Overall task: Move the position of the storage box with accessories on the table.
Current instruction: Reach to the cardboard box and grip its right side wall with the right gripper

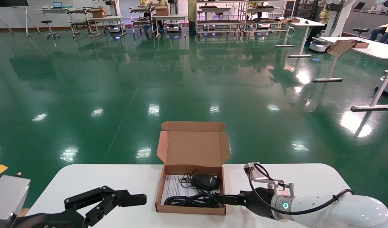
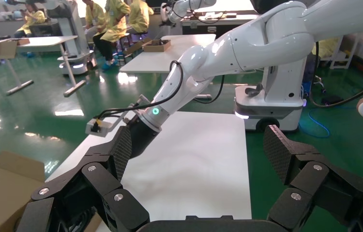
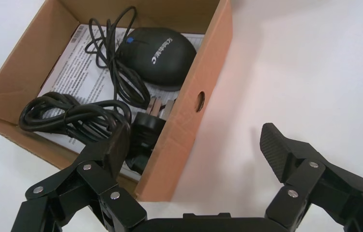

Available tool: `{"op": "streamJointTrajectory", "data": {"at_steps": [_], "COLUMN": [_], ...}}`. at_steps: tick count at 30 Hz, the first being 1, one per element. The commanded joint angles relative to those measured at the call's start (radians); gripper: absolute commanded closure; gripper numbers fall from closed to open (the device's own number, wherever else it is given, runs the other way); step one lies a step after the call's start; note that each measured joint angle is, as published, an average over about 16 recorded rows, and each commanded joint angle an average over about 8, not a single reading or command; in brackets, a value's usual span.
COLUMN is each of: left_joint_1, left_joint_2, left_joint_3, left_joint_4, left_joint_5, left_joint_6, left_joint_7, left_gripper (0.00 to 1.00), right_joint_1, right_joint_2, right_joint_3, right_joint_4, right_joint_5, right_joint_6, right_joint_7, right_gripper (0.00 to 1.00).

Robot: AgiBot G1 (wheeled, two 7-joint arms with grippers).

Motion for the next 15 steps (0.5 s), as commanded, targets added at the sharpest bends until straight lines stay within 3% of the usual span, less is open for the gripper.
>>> {"op": "streamJointTrajectory", "data": {"at_steps": [1,15], "left_joint_1": [0.000,0.000], "left_joint_2": [0.000,0.000], "left_joint_3": [0.000,0.000], "left_joint_4": [0.000,0.000], "left_joint_5": [0.000,0.000], "left_joint_6": [0.000,0.000], "left_joint_7": [0.000,0.000], "left_gripper": [0.00,0.00], "right_joint_1": [0.000,-0.005], "right_joint_2": [0.000,0.000], "right_joint_3": [0.001,0.006], "right_joint_4": [-0.001,-0.004], "right_joint_5": [0.002,0.021], "right_joint_6": [0.003,-0.007], "right_joint_7": [-0.007,-0.036], "right_gripper": [1.00,0.95]}}
